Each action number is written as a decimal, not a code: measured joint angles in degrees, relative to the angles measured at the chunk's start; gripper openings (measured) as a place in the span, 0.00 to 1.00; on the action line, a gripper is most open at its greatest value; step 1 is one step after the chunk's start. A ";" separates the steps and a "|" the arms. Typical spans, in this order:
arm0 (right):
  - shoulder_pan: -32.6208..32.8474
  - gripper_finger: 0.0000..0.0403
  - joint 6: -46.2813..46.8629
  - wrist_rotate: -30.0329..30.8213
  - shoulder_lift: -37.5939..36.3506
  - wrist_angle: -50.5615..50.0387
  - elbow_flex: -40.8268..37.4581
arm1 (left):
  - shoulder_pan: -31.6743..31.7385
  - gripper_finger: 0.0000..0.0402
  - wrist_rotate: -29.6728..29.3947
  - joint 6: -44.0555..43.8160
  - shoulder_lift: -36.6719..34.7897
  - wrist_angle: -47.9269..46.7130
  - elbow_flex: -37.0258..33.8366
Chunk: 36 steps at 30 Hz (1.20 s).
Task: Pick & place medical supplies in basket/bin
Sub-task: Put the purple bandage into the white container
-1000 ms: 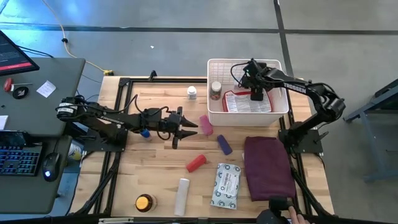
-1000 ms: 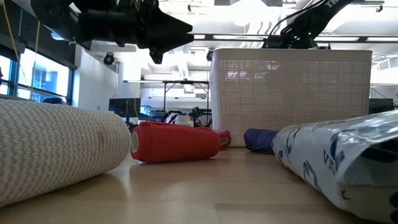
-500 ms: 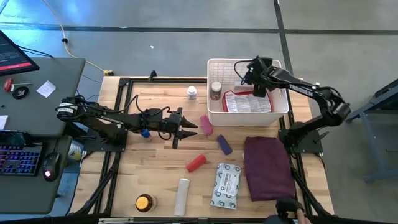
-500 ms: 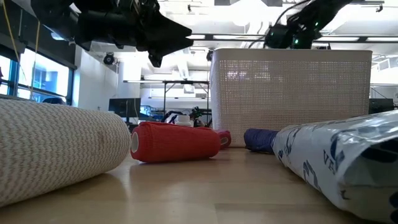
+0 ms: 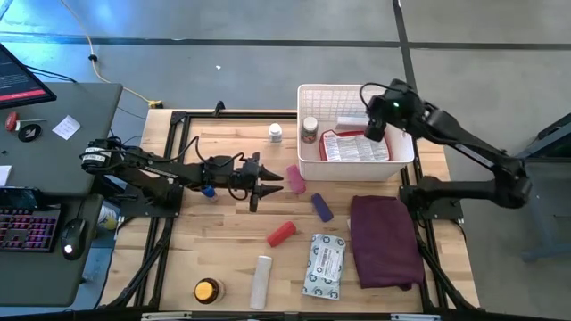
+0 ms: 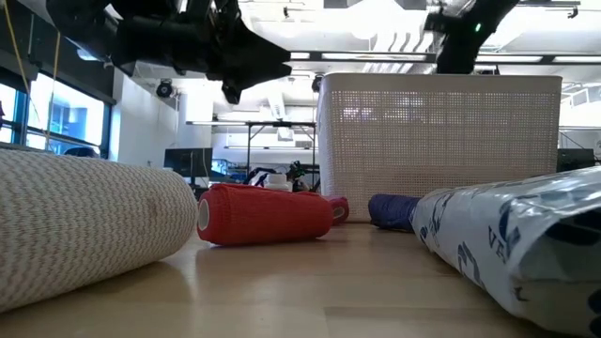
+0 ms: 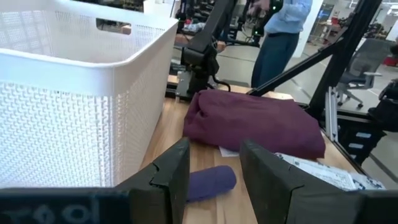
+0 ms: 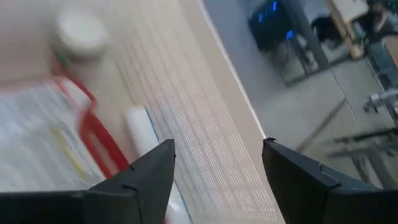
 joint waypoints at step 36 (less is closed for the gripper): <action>71.37 0.58 45.09 21.04 13.43 -6.73 8.17 | -4.37 0.44 -1.81 8.97 0.02 6.72 0.28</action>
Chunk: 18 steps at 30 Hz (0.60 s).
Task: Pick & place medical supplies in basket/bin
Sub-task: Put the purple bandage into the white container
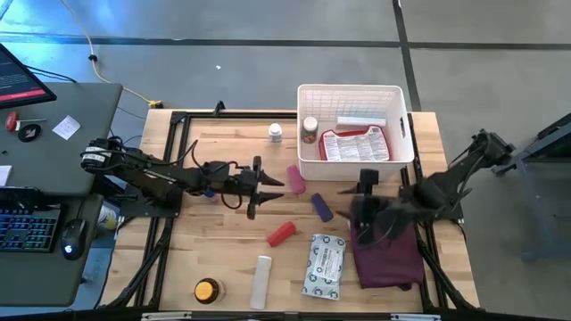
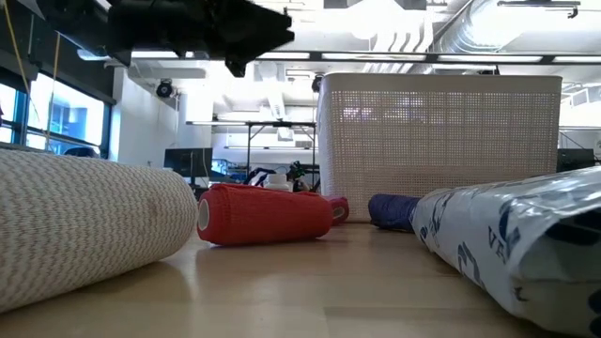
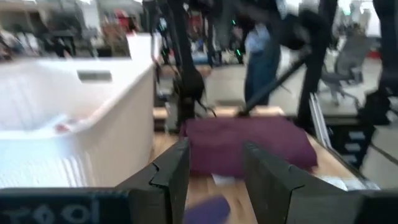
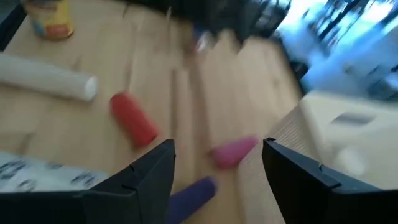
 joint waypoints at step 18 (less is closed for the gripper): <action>3.98 0.58 38.01 -11.10 14.48 -9.73 -1.27 | 0.02 0.44 -1.28 4.12 -5.24 -0.61 0.02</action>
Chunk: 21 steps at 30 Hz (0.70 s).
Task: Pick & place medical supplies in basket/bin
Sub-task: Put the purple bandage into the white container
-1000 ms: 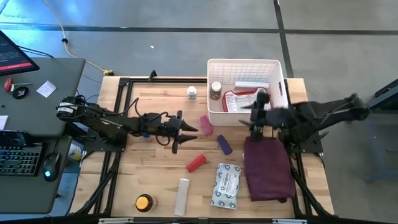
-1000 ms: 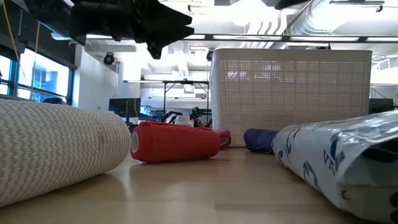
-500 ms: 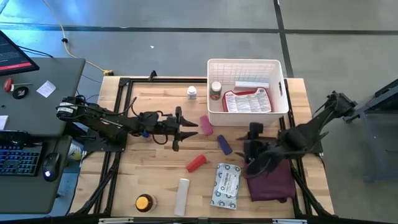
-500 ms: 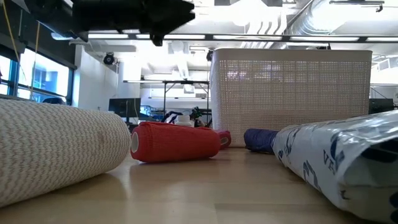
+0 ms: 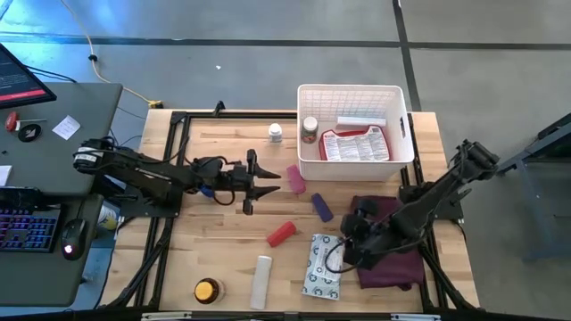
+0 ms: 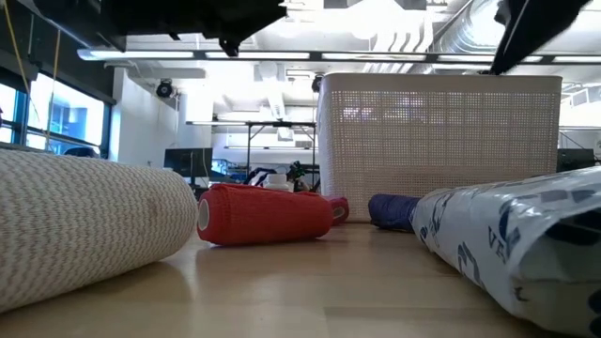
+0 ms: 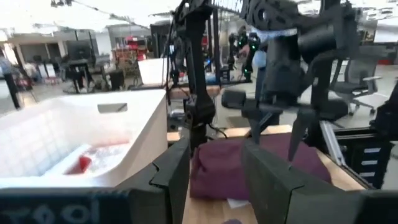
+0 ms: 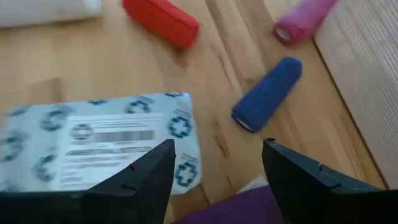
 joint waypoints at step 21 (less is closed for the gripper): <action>-2.24 0.58 2.92 7.32 2.71 26.15 -19.46 | -0.02 0.44 3.91 1.00 0.52 10.00 0.00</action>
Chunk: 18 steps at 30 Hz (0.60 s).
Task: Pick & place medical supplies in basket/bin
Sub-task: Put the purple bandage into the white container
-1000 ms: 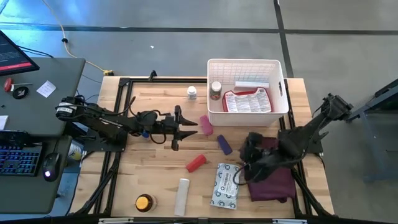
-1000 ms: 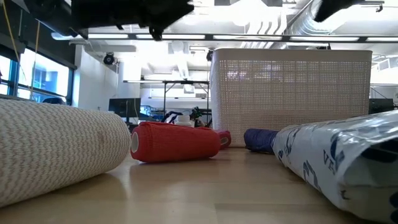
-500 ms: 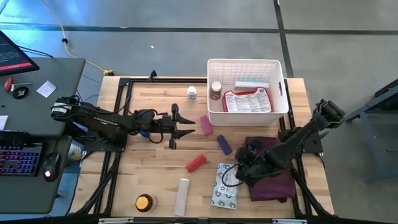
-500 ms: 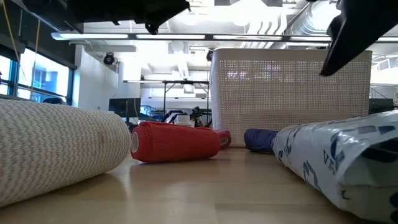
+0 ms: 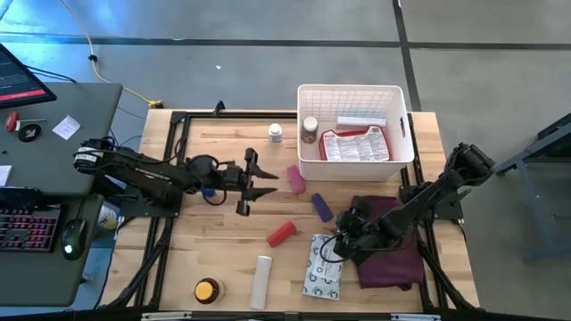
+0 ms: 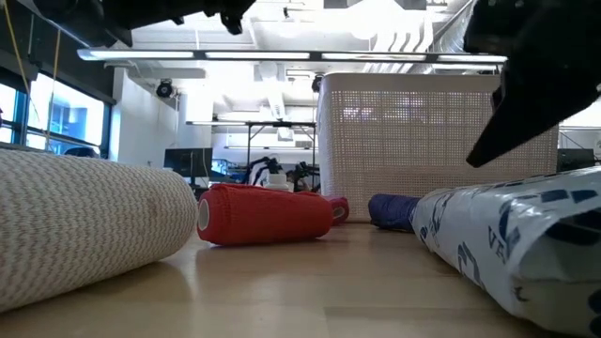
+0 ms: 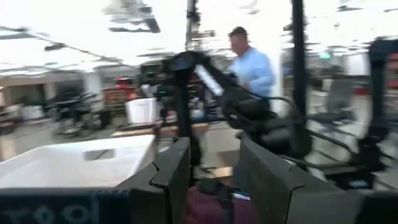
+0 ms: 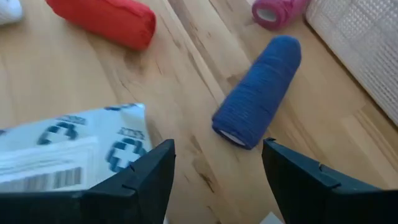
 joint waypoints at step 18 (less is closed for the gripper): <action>-5.27 0.58 -0.42 3.17 -0.01 7.10 -6.07 | -0.02 0.44 7.38 -5.67 0.00 0.61 0.00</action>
